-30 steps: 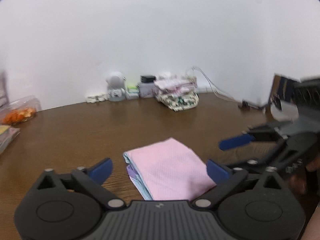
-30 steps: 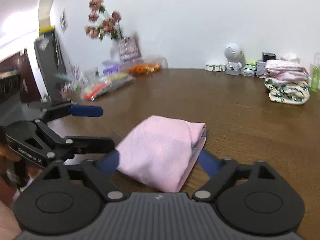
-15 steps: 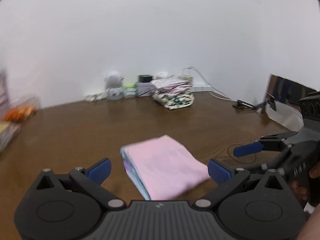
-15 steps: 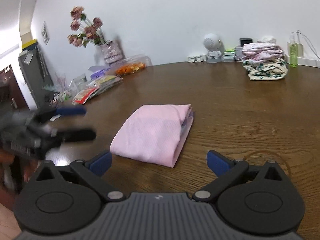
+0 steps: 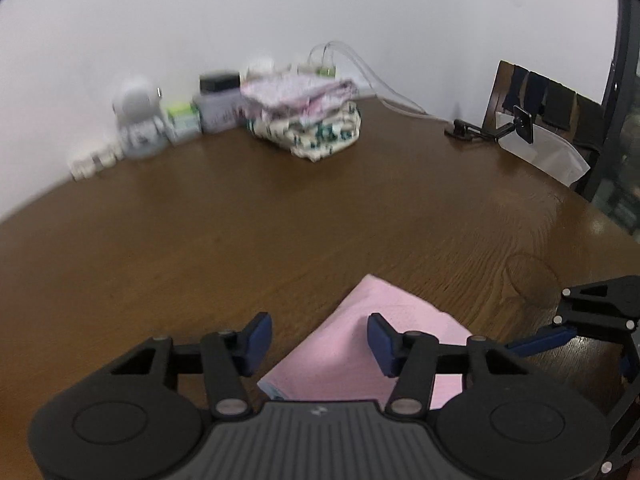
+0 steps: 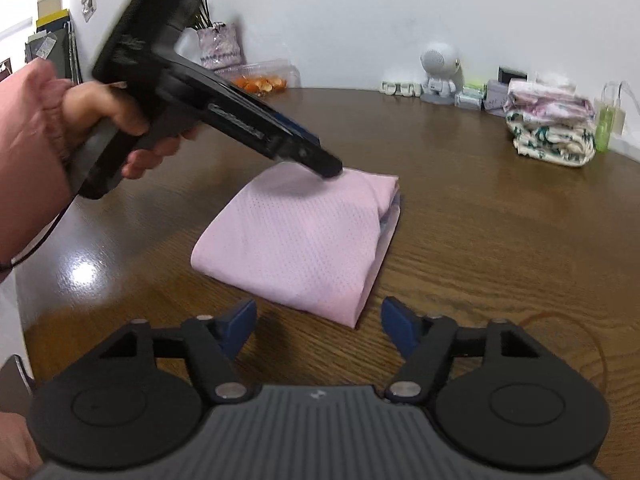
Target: Fold clothes
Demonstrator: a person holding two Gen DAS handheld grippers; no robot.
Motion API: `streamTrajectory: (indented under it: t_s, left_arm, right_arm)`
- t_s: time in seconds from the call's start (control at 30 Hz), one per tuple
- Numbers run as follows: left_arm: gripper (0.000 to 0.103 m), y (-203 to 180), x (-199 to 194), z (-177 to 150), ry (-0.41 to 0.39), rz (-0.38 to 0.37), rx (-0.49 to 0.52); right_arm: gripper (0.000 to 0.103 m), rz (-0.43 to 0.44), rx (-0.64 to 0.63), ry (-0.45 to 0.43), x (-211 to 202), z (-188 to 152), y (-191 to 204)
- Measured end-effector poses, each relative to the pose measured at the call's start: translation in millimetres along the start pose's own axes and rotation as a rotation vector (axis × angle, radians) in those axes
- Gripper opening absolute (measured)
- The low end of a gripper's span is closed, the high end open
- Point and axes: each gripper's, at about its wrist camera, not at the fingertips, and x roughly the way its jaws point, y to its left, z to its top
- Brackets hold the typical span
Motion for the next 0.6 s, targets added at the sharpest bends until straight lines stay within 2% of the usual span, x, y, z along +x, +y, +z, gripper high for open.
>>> streamTrajectory:
  t_s: [0.03, 0.1, 0.17, 0.27, 0.33, 0.43, 0.6]
  left_arm:
    - [0.043, 6, 3, -1, 0.007, -0.028, -0.018]
    - [0.04, 15, 7, -5, 0.016, -0.076, -0.05]
    - [0.036, 21, 10, -10, 0.027, -0.113, -0.076]
    - [0.035, 27, 13, -16, 0.04, -0.157, -0.115]
    - [0.034, 30, 11, -19, 0.046, -0.18, -0.138]
    - [0.034, 29, 3, -26, 0.052, -0.17, -0.171]
    - [0.034, 12, -22, -51, 0.037, -0.074, -0.326]
  right_arm:
    - [0.062, -0.002, -0.005, -0.004, 1, 0, 0]
    - [0.044, -0.004, -0.009, -0.009, 1, 1, -1]
    - [0.032, -0.001, -0.007, -0.011, 2, 3, -4]
    - [0.023, 0.008, 0.0, -0.007, 2, 4, -10]
    - [0.021, 0.012, 0.007, -0.003, 2, 5, -16]
    - [0.02, 0.022, 0.011, 0.009, 1, 9, -30]
    - [0.021, 0.09, -0.052, 0.058, 0, 19, -61]
